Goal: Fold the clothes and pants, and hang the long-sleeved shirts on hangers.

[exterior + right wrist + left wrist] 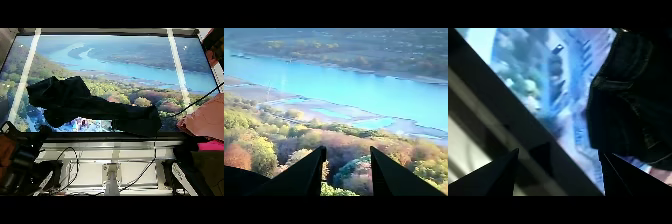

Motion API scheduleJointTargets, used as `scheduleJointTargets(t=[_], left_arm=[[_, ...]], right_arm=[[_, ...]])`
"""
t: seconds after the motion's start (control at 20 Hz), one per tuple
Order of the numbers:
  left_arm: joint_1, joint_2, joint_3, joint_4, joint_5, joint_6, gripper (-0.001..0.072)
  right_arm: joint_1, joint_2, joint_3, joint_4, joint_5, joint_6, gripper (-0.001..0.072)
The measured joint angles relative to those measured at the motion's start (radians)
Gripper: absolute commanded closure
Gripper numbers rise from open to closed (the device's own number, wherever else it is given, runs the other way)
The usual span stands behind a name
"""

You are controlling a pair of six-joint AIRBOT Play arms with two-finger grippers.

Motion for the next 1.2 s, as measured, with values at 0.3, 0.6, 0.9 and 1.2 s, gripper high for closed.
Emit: scheduleJointTargets(t=[0.3,0.6,0.9,1.2], left_arm=[[0.137,-0.164,-0.031,-0.090,0.180,-0.018,0.0130],[0.161,-0.431,-0.035,-0.142,0.528,-0.007,0.0283],[0.177,-0.616,-0.034,-0.136,0.734,-0.007,0.0586],[0.256,-0.607,-0.020,-0.114,1.005,-0.007,0.0688]], right_arm=[[0.000,0.000,0.000,0.000,0.000,0.000,0.0370],[0.000,0.000,0.000,0.001,0.000,0.000,0.0371],[0.000,0.000,0.000,0.001,-0.001,0.001,0.0371],[0.000,0.000,0.000,0.001,-0.002,0.001,0.0371]])
